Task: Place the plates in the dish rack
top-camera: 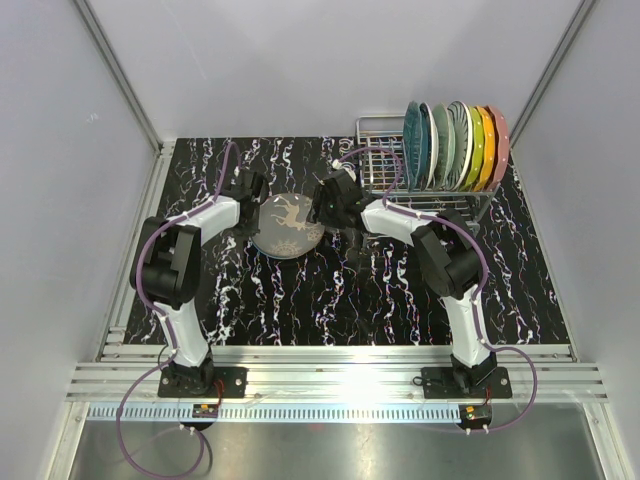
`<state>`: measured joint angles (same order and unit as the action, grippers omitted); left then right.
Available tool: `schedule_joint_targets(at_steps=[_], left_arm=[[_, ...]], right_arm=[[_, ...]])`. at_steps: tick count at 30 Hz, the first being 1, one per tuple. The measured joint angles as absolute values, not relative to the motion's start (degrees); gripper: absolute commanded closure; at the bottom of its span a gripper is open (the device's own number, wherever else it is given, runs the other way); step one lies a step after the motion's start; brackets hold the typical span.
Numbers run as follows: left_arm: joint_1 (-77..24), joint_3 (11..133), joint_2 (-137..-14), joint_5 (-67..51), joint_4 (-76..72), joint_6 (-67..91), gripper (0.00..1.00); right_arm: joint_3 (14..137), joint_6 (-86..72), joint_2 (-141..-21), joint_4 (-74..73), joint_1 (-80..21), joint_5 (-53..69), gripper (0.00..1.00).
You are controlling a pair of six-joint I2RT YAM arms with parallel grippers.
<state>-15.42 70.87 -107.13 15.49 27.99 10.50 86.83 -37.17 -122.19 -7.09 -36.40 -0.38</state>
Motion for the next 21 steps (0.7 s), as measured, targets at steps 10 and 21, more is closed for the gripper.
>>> schedule_joint_targets(at_steps=[10, 21], left_arm=[[-15.7, 71.3, -107.6, 15.9, 28.8, 10.3, 0.82], [-15.7, 71.4, -108.1, 16.4, 29.1, 10.1, 0.82]], right_arm=[[86.1, -37.8, -120.8, -6.7, -36.3, -0.3, 0.41], [86.1, -38.4, -119.8, -6.6, -36.0, 1.0, 0.47]])
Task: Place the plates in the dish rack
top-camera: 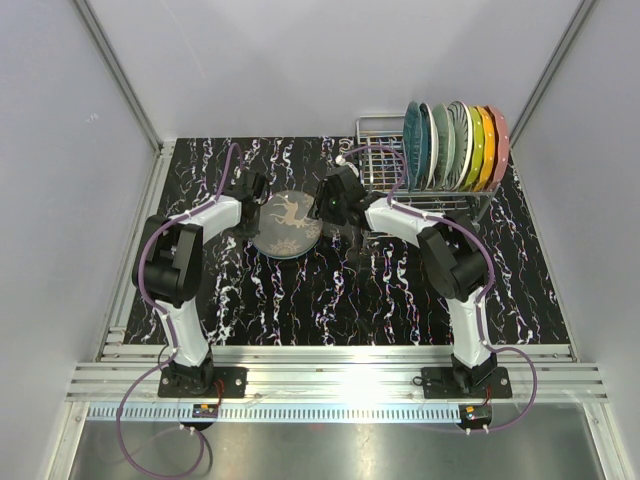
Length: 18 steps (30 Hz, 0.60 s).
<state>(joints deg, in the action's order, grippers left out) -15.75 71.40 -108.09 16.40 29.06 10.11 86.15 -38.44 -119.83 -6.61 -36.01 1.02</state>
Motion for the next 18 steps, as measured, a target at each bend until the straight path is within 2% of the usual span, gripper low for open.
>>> schedule_joint_targets(at_steps=[18], left_arm=[[-15.7, 71.6, -108.1, 19.1, 31.2, 9.2, 0.82]], right_arm=[[85.4, -39.9, -119.7, 2.3, -35.7, 4.3, 0.52]])
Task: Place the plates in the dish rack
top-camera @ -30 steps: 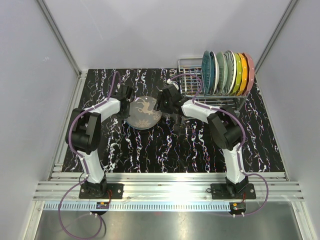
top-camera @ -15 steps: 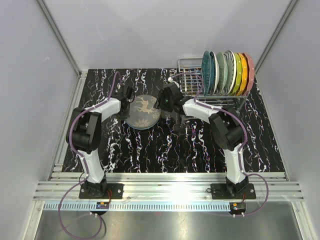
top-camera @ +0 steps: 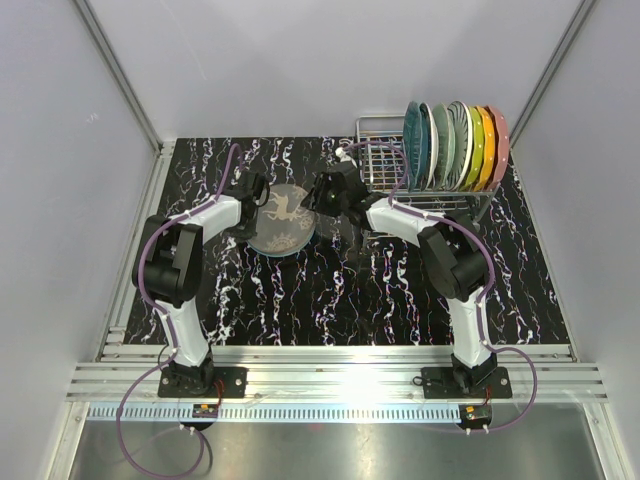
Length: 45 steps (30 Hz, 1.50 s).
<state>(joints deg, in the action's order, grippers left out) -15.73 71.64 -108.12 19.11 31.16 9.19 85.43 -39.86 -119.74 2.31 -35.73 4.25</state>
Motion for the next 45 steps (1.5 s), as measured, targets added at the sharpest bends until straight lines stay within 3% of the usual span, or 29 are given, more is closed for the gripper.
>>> schedule_joint_targets(at_steps=[18, 45], left_arm=[[-15.7, 71.6, -108.1, 19.8, 32.6, 8.9, 0.82], [-16.9, 72.1, -108.1, 17.4, 31.2, 9.1, 0.82]], right_arm=[[86.1, -40.3, -119.8, 11.3, -35.7, 11.6, 0.58], [97.3, -38.1, -125.7, 3.0, -38.3, 14.3, 0.6]])
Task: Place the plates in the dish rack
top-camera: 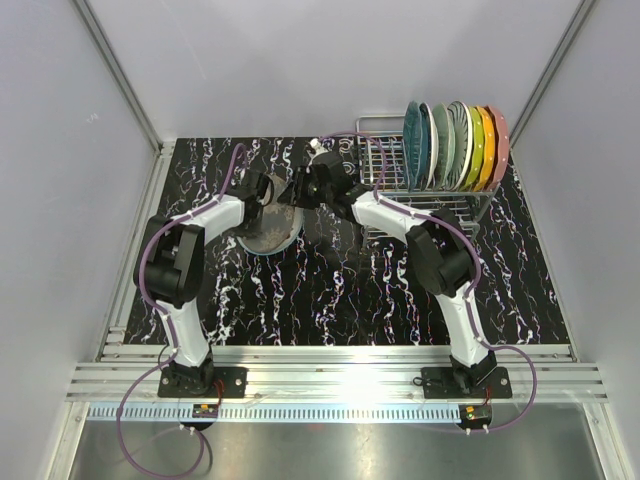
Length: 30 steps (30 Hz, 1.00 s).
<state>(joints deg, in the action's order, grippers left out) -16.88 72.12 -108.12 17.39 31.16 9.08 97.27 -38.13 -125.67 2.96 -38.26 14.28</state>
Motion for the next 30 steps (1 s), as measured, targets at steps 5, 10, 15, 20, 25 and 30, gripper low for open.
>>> schedule_joint_targets(at_steps=[5, 10, 15, 20, 25, 30], left_arm=[[-17.1, 72.3, -108.1, 17.2, 30.1, 9.1, 0.82], [-17.0, 72.4, -108.1, 17.3, 29.9, 9.0, 0.82], [-17.0, 73.0, -108.1, 17.4, 29.8, 9.0, 0.82], [-17.0, 73.0, -108.1, 17.4, 29.3, 9.0, 0.82], [-17.0, 73.0, -108.0, 17.4, 29.1, 9.0, 0.83], [-17.0, 73.0, -107.5, 17.3, 29.0, 9.0, 0.77]], right_arm=[[97.5, -37.3, -125.9, -0.4, -38.3, 13.0, 0.6], [98.2, -37.0, -127.1, -2.7, -38.3, 12.4, 0.66], [98.2, -37.6, -128.6, -4.1, -38.3, 12.0, 0.72], [98.3, -38.7, -129.4, -4.4, -38.8, 12.0, 0.78], [98.3, -39.9, -129.4, -4.3, -38.8, 12.0, 0.85], [98.3, -40.8, -129.4, -4.3, -38.9, 11.9, 0.92]])
